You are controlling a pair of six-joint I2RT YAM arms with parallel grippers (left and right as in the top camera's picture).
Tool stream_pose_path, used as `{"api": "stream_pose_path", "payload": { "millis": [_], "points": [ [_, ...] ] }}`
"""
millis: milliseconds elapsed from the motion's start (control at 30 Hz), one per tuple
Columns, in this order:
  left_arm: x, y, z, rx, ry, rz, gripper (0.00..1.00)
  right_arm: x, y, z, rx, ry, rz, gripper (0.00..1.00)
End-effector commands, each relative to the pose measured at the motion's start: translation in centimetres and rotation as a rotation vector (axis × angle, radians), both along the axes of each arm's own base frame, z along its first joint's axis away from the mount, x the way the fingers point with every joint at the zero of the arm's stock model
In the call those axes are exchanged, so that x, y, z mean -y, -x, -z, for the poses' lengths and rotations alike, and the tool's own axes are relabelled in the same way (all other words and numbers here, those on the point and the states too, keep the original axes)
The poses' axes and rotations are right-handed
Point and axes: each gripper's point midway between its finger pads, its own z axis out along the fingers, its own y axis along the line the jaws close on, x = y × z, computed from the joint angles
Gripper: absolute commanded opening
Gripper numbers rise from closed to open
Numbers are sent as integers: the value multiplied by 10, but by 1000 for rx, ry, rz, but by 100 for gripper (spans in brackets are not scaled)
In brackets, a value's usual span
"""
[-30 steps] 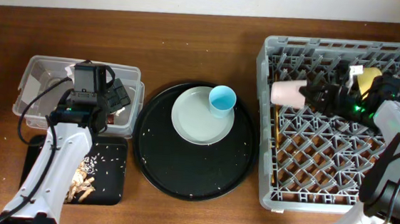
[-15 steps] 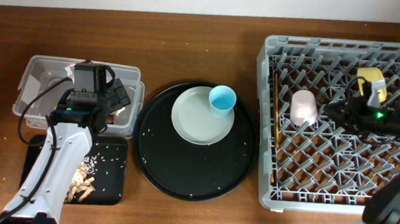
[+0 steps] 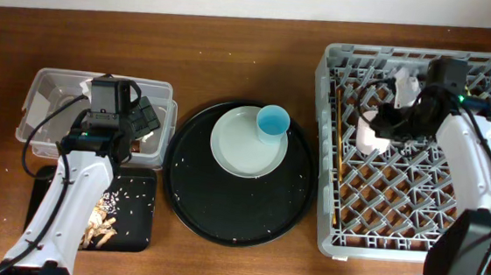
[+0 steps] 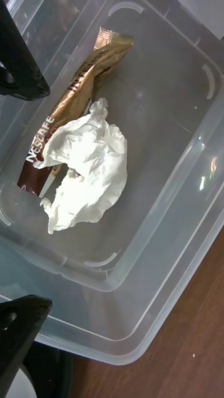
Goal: Sort waste into correct bins and load items into the dishwasher rack
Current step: 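Release the pink cup and lift the right gripper, then move the right gripper to the blue cup and grasp it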
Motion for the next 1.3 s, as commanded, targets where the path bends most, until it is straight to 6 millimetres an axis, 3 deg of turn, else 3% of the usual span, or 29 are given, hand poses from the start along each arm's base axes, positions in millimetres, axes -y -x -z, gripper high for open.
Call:
{"api": "stream_pose_path", "payload": {
  "millis": [0, 33, 100, 167, 233, 333, 400, 433, 533, 633, 733, 767, 800, 900, 1000, 1200, 1267],
  "points": [
    [-4, 0, -3, 3, -18, 2, 99, 30, 12, 11, -97, 148, 147, 8],
    [-4, 0, -3, 3, -18, 2, 99, 34, 16, 12, -121, 168, 178, 8],
    [-4, 0, -3, 3, -18, 2, 99, 25, 19, 8, -123, 116, 169, 8],
    [-4, 0, -3, 3, -18, 2, 99, -18, 4, -44, 39, -102, 7, 8],
    [-4, 0, -3, 3, -18, 2, 99, -15, -15, -63, 141, -86, 1, 7],
    [-4, 0, -3, 3, -18, 2, 99, -1, -32, -27, 96, -24, 27, 5],
    [-4, 0, -3, 3, -18, 2, 99, 6, -28, 2, 8, 7, 45, 5],
    [-4, 0, -3, 3, -18, 2, 99, 16, -18, 10, -50, 51, 67, 4],
    [-4, 0, -3, 3, -18, 2, 99, 31, 6, 9, -140, 70, 141, 4],
    [-4, 0, -3, 3, -18, 2, 99, 31, 23, -10, -149, 61, 157, 5],
    [-4, 0, -3, 3, -18, 2, 99, 2, 14, -54, -19, -67, 96, 18],
    [-4, 0, -3, 3, -18, 2, 99, -21, 16, -68, 27, -80, 8, 23],
    [-4, 0, -3, 3, -18, 2, 99, -44, 19, -68, 22, -74, -61, 28],
    [-4, 0, -3, 3, -18, 2, 99, -74, 26, -50, -7, 80, -162, 44],
    [-4, 0, -3, 3, -18, 2, 99, -87, 27, -29, -50, 196, -220, 46],
    [-4, 0, -3, 3, -18, 2, 99, -90, 24, 21, -179, 199, -231, 39],
    [-4, 0, -3, 3, -18, 2, 99, -94, 25, 29, -206, 177, -238, 32]
  ]
}}
